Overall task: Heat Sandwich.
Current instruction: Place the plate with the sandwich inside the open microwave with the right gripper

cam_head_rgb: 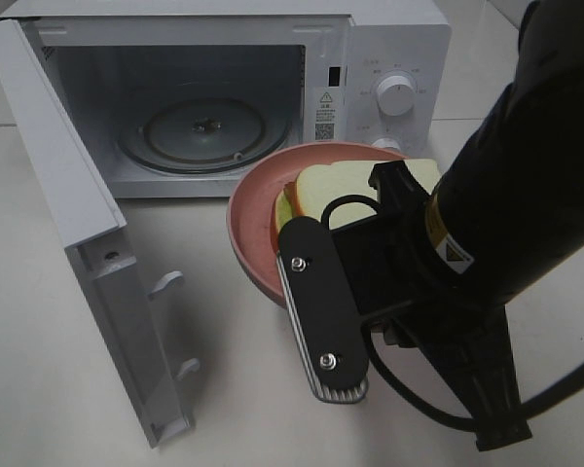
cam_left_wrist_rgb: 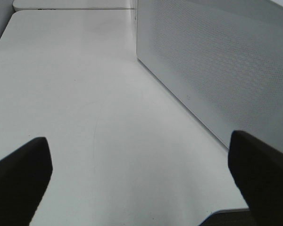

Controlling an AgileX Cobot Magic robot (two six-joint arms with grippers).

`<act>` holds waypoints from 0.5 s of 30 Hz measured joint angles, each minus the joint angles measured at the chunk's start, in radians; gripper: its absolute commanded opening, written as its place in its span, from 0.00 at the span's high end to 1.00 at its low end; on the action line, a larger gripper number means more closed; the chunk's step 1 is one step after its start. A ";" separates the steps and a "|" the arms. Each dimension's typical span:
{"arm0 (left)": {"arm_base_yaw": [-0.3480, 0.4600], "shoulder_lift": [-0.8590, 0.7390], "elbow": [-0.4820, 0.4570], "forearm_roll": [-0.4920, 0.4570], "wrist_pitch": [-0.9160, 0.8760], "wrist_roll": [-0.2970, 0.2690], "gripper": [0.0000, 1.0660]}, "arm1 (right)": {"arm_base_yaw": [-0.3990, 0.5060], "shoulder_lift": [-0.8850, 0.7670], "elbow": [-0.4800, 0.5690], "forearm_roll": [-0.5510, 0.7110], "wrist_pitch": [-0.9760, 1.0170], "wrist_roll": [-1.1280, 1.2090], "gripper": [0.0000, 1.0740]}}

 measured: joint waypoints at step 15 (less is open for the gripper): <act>0.000 0.000 0.000 0.000 0.000 0.000 0.10 | -0.091 0.000 0.000 0.007 -0.021 -0.295 1.00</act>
